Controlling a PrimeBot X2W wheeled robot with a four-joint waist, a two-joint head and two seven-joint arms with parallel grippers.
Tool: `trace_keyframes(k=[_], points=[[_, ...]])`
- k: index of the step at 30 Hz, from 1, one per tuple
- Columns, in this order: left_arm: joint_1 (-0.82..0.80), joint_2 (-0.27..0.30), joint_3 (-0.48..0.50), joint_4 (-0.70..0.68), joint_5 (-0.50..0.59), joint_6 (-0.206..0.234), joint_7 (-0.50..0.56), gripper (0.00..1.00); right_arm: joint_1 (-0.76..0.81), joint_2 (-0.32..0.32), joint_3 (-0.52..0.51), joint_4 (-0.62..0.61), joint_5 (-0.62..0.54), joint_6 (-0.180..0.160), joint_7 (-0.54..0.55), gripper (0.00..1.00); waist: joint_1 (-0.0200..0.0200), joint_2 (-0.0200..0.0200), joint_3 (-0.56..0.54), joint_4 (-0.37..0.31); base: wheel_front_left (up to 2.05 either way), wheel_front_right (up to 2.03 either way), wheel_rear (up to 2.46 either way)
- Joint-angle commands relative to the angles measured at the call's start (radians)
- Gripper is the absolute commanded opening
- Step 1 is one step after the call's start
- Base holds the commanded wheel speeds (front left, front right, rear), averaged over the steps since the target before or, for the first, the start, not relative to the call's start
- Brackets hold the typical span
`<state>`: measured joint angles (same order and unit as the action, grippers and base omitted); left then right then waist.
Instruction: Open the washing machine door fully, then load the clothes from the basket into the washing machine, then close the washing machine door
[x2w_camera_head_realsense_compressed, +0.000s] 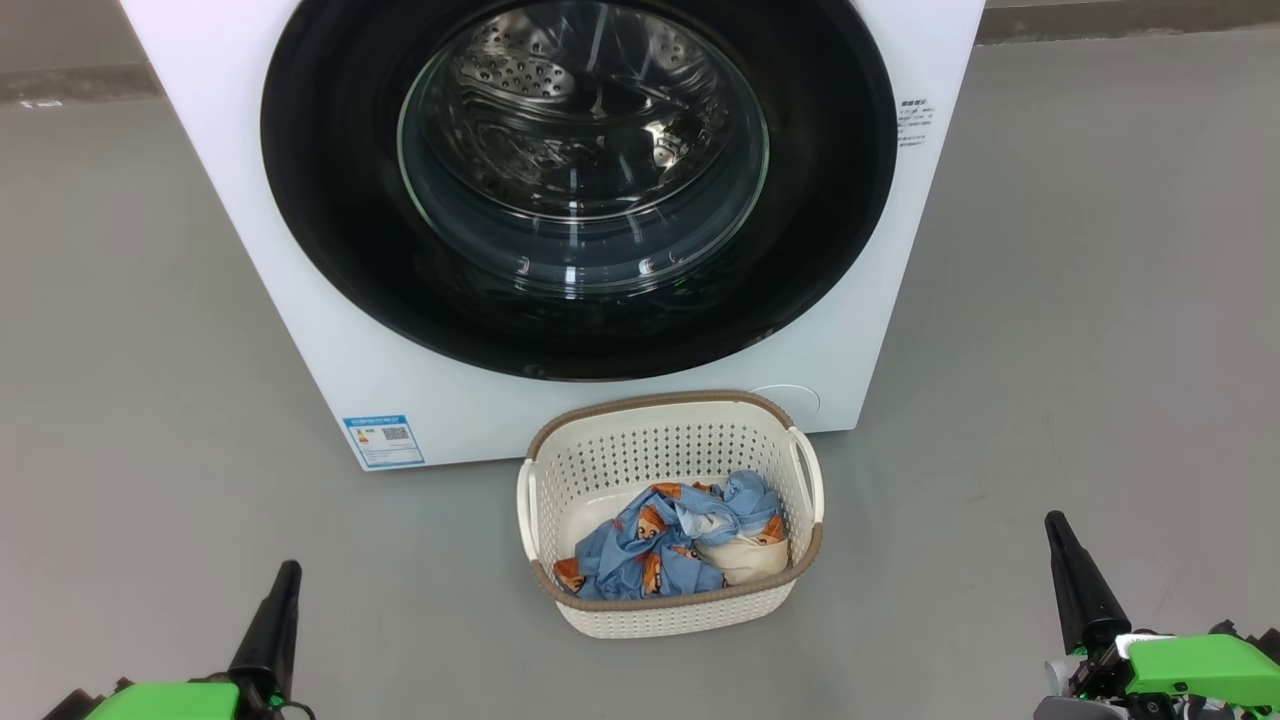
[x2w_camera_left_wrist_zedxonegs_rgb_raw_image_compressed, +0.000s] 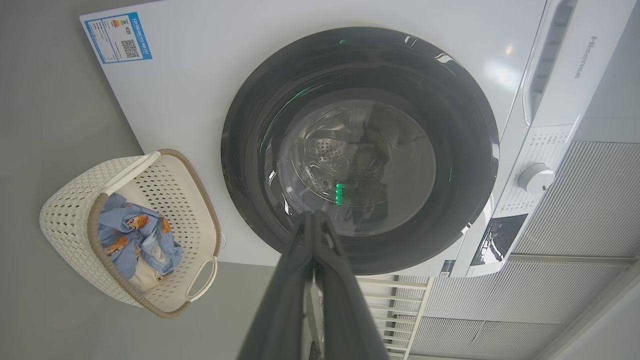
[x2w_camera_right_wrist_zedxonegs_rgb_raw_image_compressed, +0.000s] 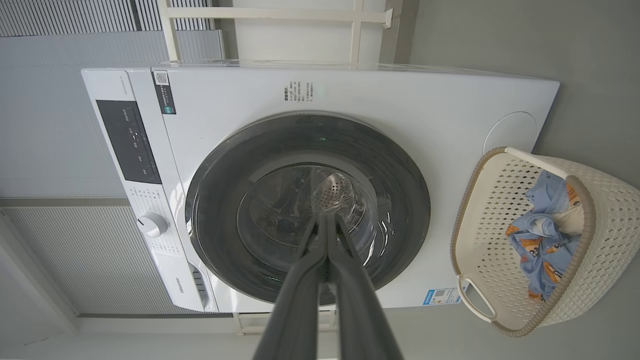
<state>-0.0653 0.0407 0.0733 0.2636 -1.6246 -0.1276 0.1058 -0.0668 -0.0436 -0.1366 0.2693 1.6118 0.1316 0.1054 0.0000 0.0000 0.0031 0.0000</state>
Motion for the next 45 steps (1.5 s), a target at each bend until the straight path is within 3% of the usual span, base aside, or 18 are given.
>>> trace_keyframes(k=[1,20,21,22,23,24,25,31,35,45], points=[[-0.042,0.014,0.035,-0.019,0.012,-0.003,0.003,0.0,-0.041,-0.007,0.023,-0.025,-0.003,-0.001,0.008,0.0,0.0,0.0,0.0,0.0,0.0,0.0,0.0],[-0.042,0.013,0.037,-0.019,0.013,-0.003,0.004,0.0,-0.041,-0.007,0.022,-0.025,-0.004,-0.001,0.008,0.0,0.0,0.0,0.0,0.0,0.0,0.0,0.0],[0.0,0.0,0.001,0.0,0.0,0.0,0.0,1.0,0.0,0.0,0.0,0.0,0.0,0.0,0.0,1.0,0.0,0.0,0.0,0.0,0.0,0.0,0.0],[0.003,-0.002,0.0,0.007,0.0,0.0,-0.001,1.0,0.002,0.002,0.0,0.008,0.0,0.0,-0.002,1.0,0.0,-0.0001,0.0,0.0,0.0,0.0,0.0],[0.01,-0.006,-0.002,0.018,0.0,0.0,-0.001,0.0,0.009,0.005,0.0,0.019,0.0,0.0,-0.002,0.0,0.0,0.0,0.0,0.0,0.0,0.0,0.0],[0.019,-0.011,-0.003,0.029,0.0,0.0,-0.001,0.0,0.017,0.009,0.0,0.033,0.0,0.0,-0.002,0.0,0.0,0.0,0.0,0.0,0.0,0.0,0.0],[0.022,-0.013,-0.005,0.032,0.001,0.0,-0.003,1.0,0.02,0.009,0.001,0.035,-0.002,0.0,-0.004,1.0,0.0,0.0,0.001,0.0,0.0,0.0,0.0],[0.018,-0.012,-0.011,0.027,0.005,0.0,-0.02,1.0,0.019,0.009,0.001,0.024,-0.013,0.0,-0.021,1.0,0.0023,0.0,0.0,-0.001,0.0,0.0,0.0],[0.019,-0.011,-0.015,0.022,0.009,0.0,-0.032,1.0,0.021,0.008,0.002,0.016,-0.021,0.0,-0.033,1.0,0.0003,0.0,0.001,-0.001,0.0,0.0,0.0],[0.014,-0.01,-0.02,0.012,0.024,0.0,-0.062,1.0,0.02,0.007,0.002,0.002,-0.055,0.0,-0.063,1.0,0.0,0.0,0.003,-0.002,0.0,0.0,0.0]])
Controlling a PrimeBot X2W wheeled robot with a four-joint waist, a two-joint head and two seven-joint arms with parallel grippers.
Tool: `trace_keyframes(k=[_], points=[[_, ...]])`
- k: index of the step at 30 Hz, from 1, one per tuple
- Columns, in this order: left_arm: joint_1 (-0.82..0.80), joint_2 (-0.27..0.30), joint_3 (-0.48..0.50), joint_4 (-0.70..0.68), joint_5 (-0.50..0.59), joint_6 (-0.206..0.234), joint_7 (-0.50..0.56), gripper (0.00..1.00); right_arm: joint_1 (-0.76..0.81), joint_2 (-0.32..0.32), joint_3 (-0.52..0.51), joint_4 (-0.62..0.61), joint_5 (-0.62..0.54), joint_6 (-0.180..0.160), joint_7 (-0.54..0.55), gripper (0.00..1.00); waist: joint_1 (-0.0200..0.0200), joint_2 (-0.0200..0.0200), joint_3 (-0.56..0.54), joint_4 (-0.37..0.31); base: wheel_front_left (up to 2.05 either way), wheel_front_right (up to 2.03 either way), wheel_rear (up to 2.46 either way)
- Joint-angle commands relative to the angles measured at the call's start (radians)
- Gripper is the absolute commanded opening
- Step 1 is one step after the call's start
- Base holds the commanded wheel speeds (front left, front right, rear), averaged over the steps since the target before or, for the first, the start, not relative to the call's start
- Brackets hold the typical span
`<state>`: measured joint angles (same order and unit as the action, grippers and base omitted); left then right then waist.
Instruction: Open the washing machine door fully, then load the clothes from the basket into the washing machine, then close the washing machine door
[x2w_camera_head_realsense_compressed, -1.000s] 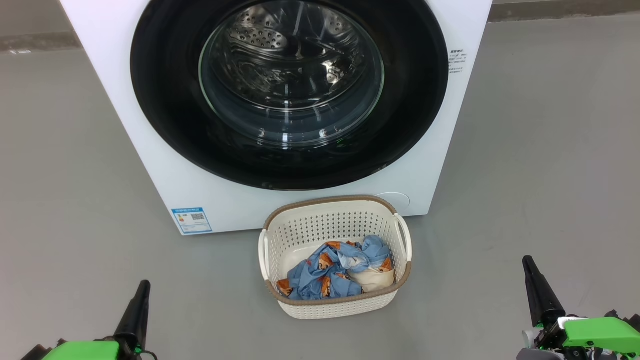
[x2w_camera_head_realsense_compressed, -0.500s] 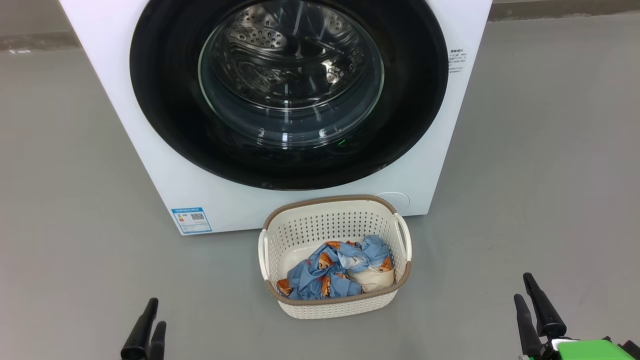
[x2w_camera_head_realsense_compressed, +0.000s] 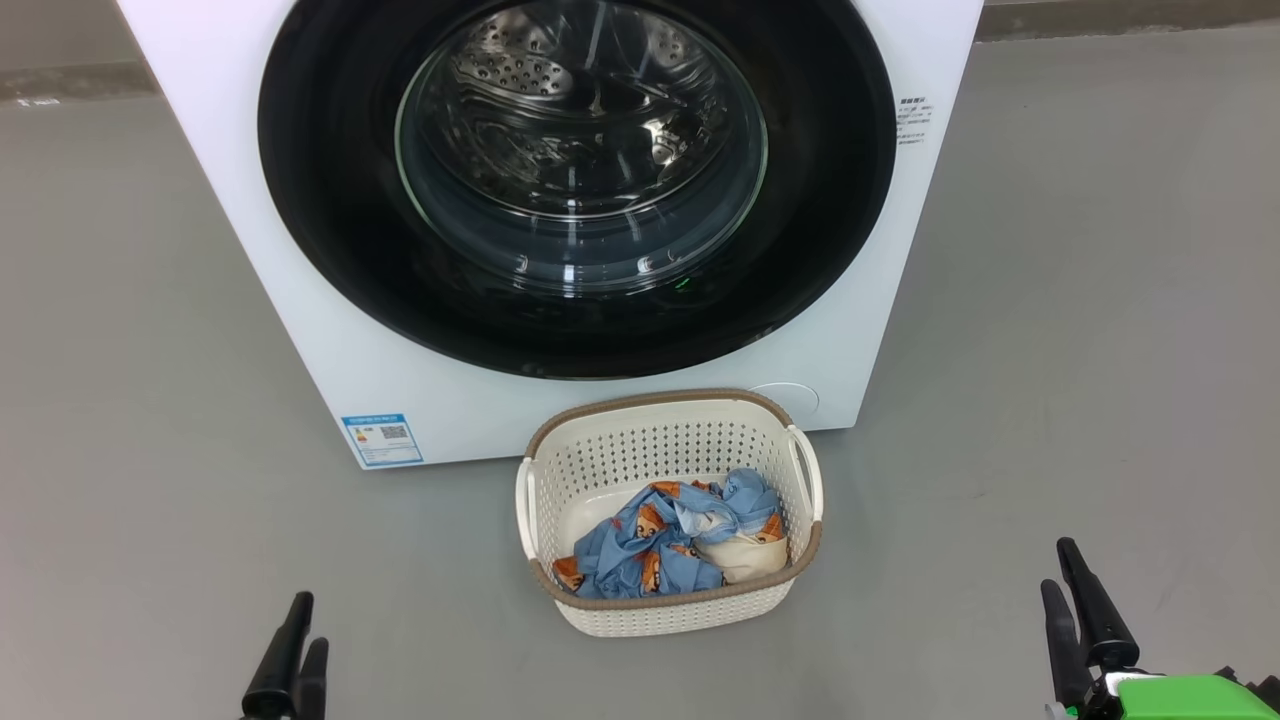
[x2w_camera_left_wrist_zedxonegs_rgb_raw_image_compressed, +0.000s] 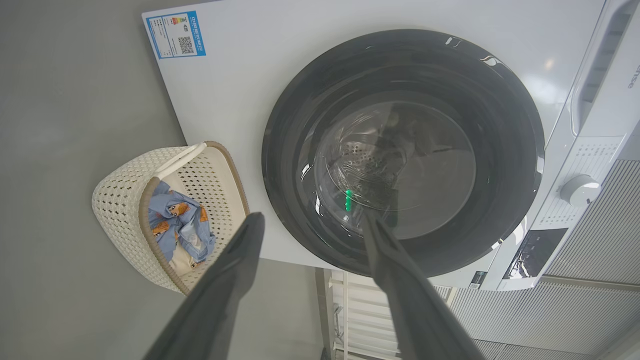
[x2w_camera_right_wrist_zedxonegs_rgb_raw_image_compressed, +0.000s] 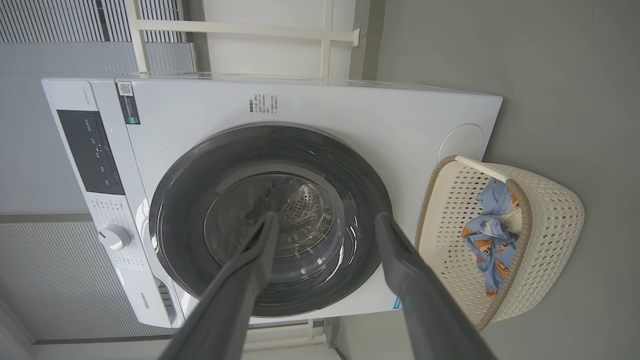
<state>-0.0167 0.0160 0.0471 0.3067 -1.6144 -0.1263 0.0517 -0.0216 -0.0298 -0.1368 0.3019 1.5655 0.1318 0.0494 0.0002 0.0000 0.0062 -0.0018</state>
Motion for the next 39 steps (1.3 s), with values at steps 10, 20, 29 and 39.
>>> trace_keyframes(k=[10,20,29,39], points=[[-0.04,0.017,0.015,-0.044,0.037,-0.002,-0.034,1.0,-0.036,-0.008,-0.007,-0.046,-0.066,0.0,-0.033,1.0,-0.0001,0.0,0.0,0.0,0.0,0.0,0.0],[-0.043,0.019,0.028,-0.077,0.081,-0.002,-0.063,1.0,-0.051,-0.009,-0.009,-0.09,-0.147,0.0,-0.062,1.0,-0.0001,0.0,-0.006,0.002,0.0,0.0,0.0],[-0.043,0.02,0.027,-0.125,0.162,-0.002,-0.09,1.0,-0.061,-0.011,0.004,-0.159,-0.262,0.0,-0.088,1.0,-0.0001,0.0,-0.014,0.006,0.0,0.0,0.0],[-0.043,0.022,0.039,-0.181,0.332,-0.003,-0.119,1.0,-0.062,-0.012,0.056,-0.208,-0.448,-0.001,-0.118,1.0,-0.0001,0.0,-0.019,0.01,0.0,0.0,0.0]])
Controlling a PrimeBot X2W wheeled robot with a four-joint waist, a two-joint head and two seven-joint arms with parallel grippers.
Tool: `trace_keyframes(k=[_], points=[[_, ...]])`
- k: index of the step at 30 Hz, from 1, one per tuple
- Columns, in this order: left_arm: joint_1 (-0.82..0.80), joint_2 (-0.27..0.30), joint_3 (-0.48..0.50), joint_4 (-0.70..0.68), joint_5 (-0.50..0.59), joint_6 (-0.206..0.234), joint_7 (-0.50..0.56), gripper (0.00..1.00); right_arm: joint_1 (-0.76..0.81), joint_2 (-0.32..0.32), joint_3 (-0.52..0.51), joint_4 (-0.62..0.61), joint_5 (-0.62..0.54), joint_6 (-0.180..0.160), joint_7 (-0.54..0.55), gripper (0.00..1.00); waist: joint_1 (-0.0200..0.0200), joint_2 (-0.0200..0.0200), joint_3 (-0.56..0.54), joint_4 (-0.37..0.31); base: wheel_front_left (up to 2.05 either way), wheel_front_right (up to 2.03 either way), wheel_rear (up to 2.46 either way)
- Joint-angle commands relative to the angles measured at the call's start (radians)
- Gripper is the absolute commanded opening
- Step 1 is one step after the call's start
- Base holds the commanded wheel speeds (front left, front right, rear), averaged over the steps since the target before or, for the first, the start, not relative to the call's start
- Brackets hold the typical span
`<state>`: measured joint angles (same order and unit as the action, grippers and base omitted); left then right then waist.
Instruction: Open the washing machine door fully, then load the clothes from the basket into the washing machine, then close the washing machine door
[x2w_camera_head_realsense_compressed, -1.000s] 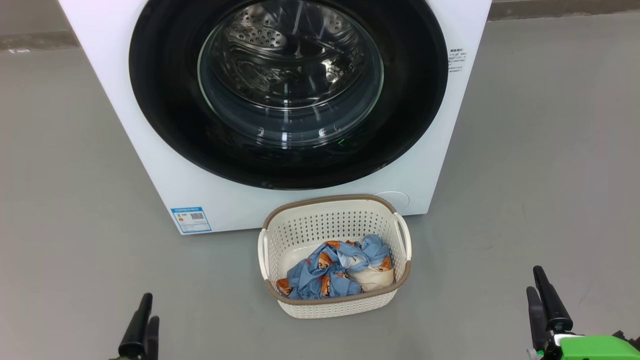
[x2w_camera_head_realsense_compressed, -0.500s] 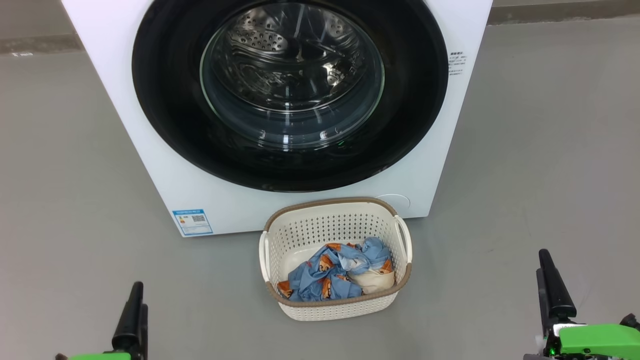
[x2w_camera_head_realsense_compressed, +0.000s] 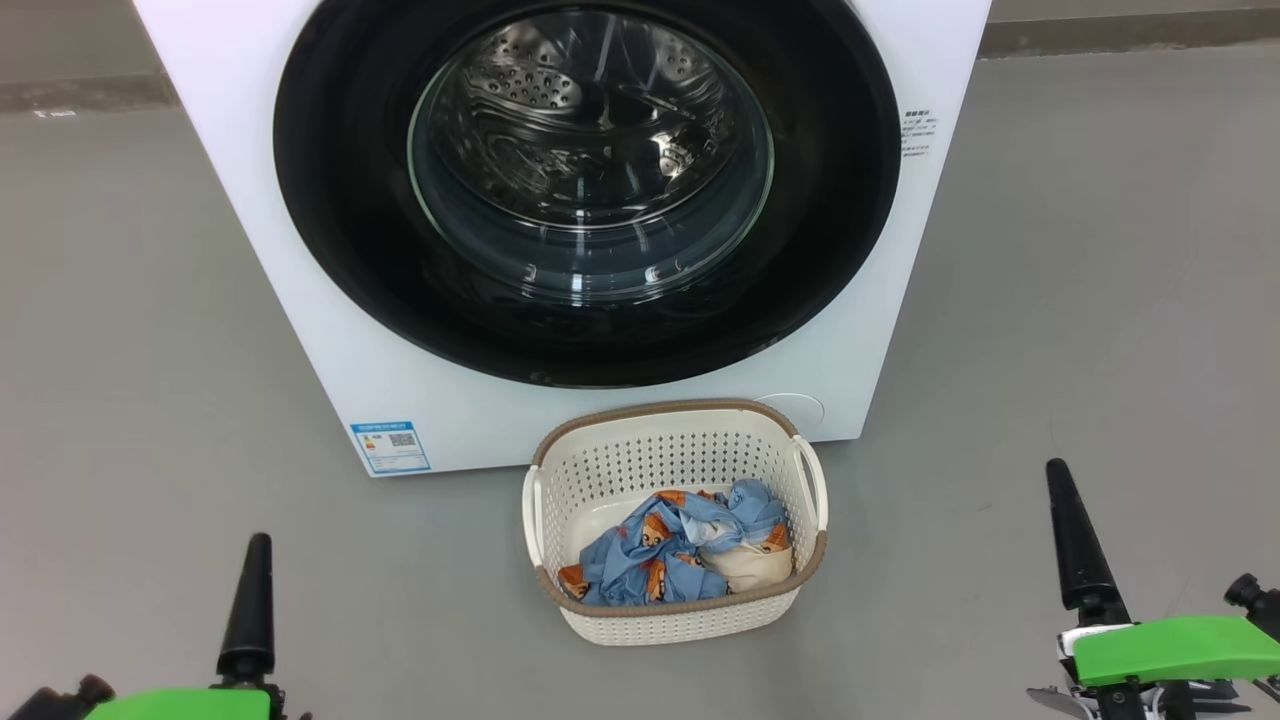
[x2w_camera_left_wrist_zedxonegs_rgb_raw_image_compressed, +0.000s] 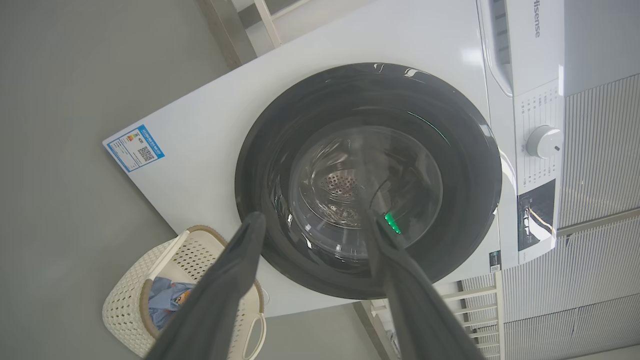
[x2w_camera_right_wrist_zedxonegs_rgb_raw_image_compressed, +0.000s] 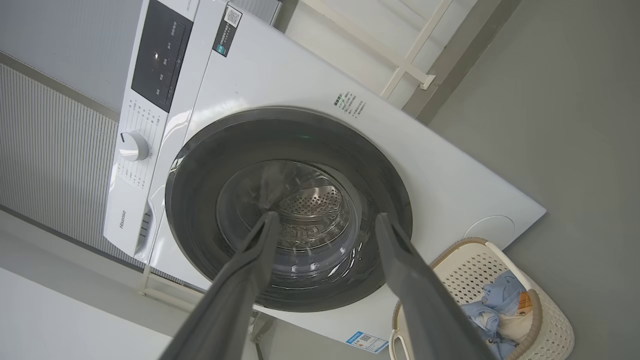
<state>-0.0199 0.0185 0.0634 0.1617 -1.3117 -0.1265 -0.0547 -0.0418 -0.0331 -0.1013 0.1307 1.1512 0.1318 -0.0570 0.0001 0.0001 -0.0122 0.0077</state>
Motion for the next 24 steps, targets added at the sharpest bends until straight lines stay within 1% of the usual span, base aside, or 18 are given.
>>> trace_keyframes(k=[1,5,6,9,13,14,16,17,24], points=[[-0.041,0.02,0.025,-0.041,0.043,-0.003,-0.016,1.0,-0.042,-0.009,0.024,-0.038,-0.049,-0.001,-0.014,1.0,-0.0001,-0.0001,-0.001,0.0,0.0,0.0,0.0],[-0.041,0.021,0.022,-0.062,0.114,-0.003,-0.027,1.0,-0.043,-0.009,0.032,-0.044,-0.132,-0.001,-0.026,1.0,-0.0001,-0.0001,-0.001,0.002,0.0,0.0,0.0],[-0.041,0.021,0.022,-0.062,0.114,-0.003,-0.027,1.0,-0.043,-0.009,0.032,-0.044,-0.132,-0.001,-0.026,1.0,-0.0001,-0.0001,-0.001,0.002,0.0,0.0,0.0],[-0.04,0.021,0.028,-0.081,0.187,0.003,-0.036,1.0,-0.044,-0.01,0.032,-0.046,-0.195,-0.001,-0.035,1.0,-0.0001,-0.0001,0.0,0.004,0.0,0.0,0.0],[-0.043,0.022,0.027,-0.121,0.301,0.047,-0.048,1.0,-0.047,-0.01,0.042,-0.052,-0.328,-0.001,-0.046,1.0,-0.0001,-0.0001,0.003,0.006,0.0,0.0,0.0],[-0.041,0.022,0.014,-0.139,0.349,0.064,-0.054,1.0,-0.048,-0.01,0.042,-0.056,-0.367,-0.001,-0.052,1.0,-0.0001,-0.0001,0.004,0.007,0.0,0.0,0.0],[-0.039,0.023,0.0,-0.153,0.394,0.08,-0.06,1.0,-0.048,-0.011,0.037,-0.06,-0.399,-0.001,-0.058,1.0,-0.0001,-0.0001,0.004,0.008,0.0,0.0,0.0],[-0.038,0.023,-0.012,-0.166,0.436,0.097,-0.066,1.0,-0.05,-0.011,0.033,-0.066,-0.432,-0.001,-0.064,1.0,-0.0001,-0.0001,0.005,0.009,0.0,0.0,0.0],[-0.035,0.024,-0.063,-0.194,0.598,0.139,-0.086,1.0,-0.054,-0.012,0.021,-0.079,-0.54,-0.001,-0.084,1.0,-0.0001,-0.0001,0.007,0.01,0.0,0.0,0.0]])
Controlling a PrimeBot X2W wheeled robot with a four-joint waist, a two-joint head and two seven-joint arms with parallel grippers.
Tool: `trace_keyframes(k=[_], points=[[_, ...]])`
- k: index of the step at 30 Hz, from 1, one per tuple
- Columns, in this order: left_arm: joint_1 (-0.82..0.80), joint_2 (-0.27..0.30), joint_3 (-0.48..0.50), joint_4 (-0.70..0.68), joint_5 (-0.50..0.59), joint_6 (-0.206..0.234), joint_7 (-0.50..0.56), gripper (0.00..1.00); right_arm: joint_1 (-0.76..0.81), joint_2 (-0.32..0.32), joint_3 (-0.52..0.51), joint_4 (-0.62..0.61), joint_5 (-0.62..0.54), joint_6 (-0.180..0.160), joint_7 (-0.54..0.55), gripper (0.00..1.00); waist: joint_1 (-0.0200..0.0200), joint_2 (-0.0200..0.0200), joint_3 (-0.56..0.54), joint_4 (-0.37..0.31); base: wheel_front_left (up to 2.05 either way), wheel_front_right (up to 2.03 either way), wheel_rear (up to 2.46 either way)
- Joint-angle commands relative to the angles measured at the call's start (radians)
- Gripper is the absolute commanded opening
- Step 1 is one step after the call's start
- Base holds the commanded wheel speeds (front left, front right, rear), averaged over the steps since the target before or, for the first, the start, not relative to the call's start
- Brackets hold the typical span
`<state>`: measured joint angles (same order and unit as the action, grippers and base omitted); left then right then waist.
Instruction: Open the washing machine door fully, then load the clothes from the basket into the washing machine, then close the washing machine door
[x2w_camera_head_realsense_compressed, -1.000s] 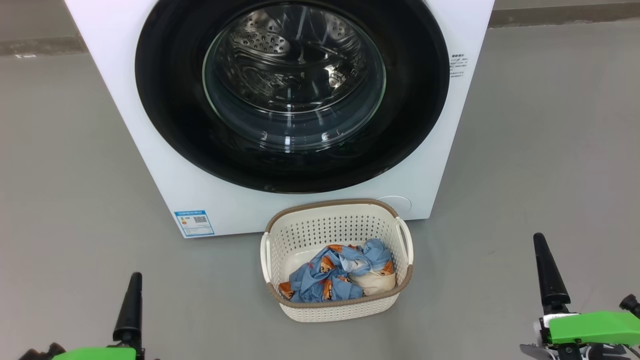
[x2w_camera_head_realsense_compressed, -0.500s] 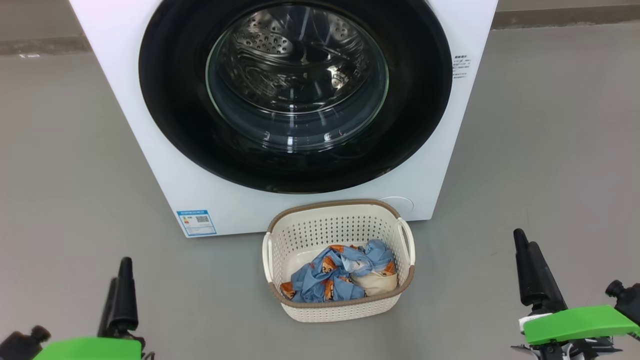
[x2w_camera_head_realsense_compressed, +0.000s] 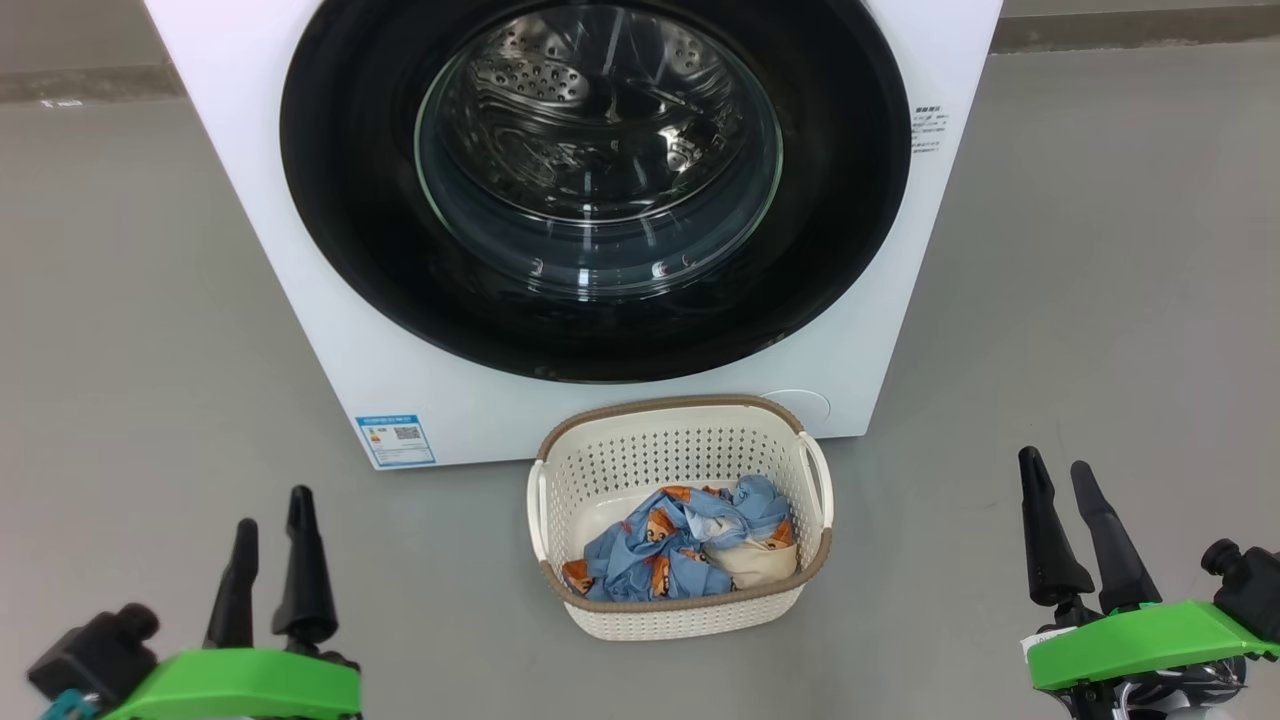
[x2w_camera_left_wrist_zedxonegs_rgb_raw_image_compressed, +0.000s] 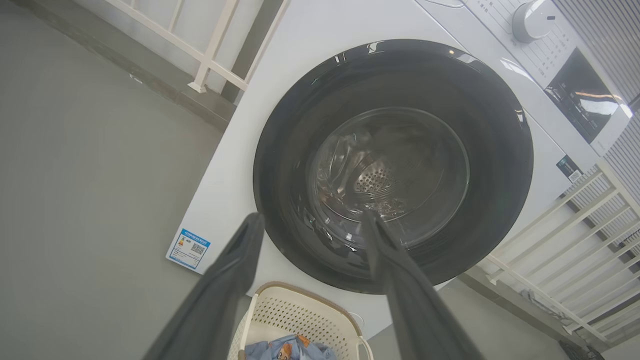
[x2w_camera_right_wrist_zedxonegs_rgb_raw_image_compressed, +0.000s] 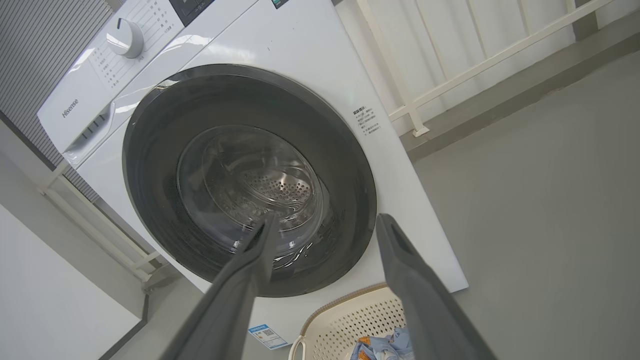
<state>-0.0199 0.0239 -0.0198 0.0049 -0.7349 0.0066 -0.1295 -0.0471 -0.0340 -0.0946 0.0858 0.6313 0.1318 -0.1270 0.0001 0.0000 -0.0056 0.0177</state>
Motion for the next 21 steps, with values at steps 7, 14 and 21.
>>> trace_keyframes(k=[7,14,21], points=[[-0.03,0.02,-0.035,-0.047,0.21,0.05,-0.032,1.0,-0.048,-0.012,-0.001,-0.018,-0.121,-0.001,-0.035,1.0,-0.0001,0.0,0.0,0.0,0.0,0.0,0.0],[-0.033,0.021,-0.08,-0.044,0.369,0.088,-0.052,1.0,-0.054,-0.013,-0.007,-0.001,-0.244,-0.001,-0.055,1.0,-0.0001,0.0,-0.002,0.001,0.0,0.0,0.0],[-0.024,0.023,-0.112,-0.024,0.455,0.105,-0.073,1.0,-0.055,-0.014,-0.025,0.024,-0.353,-0.001,-0.076,1.0,-0.0001,0.0,-0.005,0.004,0.0,0.0,0.0]])
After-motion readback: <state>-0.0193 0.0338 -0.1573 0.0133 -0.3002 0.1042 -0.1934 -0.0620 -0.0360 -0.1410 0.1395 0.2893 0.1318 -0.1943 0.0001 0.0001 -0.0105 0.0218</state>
